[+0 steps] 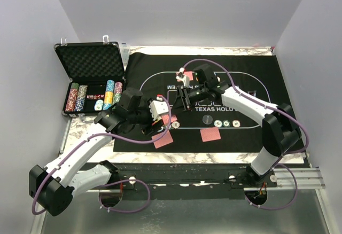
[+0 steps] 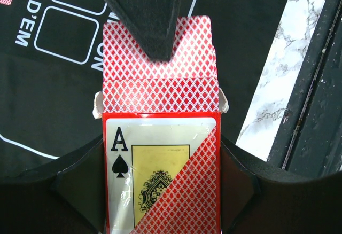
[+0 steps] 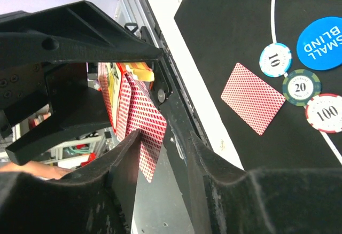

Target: Distribute texas hold em gaming equipment

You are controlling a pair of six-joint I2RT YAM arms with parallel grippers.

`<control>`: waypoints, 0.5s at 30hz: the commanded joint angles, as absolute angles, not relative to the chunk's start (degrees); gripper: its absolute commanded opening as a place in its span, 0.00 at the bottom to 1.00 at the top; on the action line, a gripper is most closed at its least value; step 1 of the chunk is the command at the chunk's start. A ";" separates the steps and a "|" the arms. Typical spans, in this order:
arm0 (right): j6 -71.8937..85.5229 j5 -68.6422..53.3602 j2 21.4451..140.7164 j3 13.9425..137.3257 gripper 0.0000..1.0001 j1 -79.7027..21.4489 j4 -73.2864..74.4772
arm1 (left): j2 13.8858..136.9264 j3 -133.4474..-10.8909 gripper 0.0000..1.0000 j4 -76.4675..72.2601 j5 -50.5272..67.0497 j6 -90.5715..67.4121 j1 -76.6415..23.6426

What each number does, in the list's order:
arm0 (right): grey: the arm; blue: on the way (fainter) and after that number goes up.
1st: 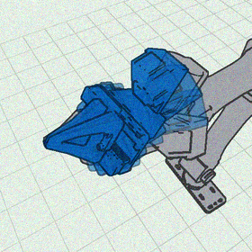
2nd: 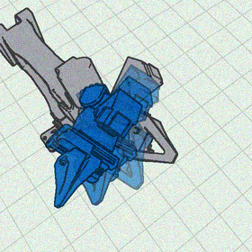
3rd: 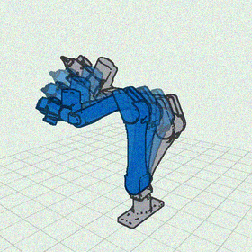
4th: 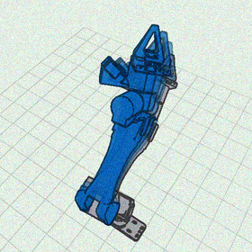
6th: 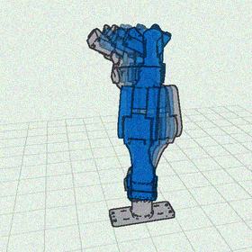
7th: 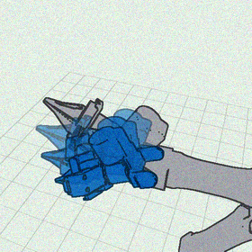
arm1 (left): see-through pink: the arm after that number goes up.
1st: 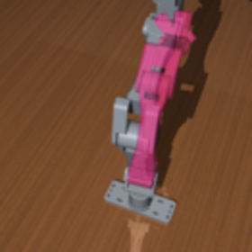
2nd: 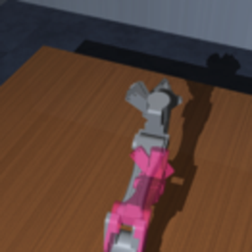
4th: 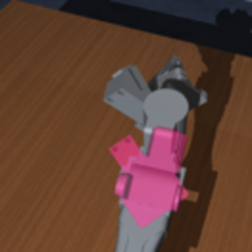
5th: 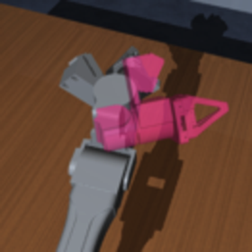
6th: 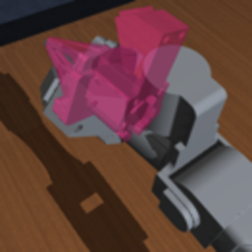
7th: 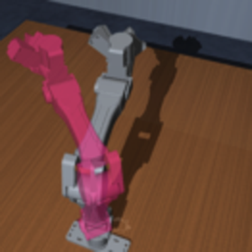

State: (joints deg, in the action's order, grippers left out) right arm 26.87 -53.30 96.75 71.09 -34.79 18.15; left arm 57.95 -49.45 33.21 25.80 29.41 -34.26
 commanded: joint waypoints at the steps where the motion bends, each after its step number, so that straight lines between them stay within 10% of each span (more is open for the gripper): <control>1: 23.95 -51.46 94.27 71.48 0.38 -33.31 21.86 | 55.55 -49.64 0.00 31.18 26.40 29.14 -34.54; 15: 20.75 -53.45 90.28 70.66 0.07 -32.75 24.61 | 55.48 -48.89 0.00 31.01 26.10 29.00 -33.54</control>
State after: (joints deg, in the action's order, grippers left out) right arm 22.22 -53.30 91.42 70.89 -33.34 21.30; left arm 56.77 -49.34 33.26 25.52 29.23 -34.24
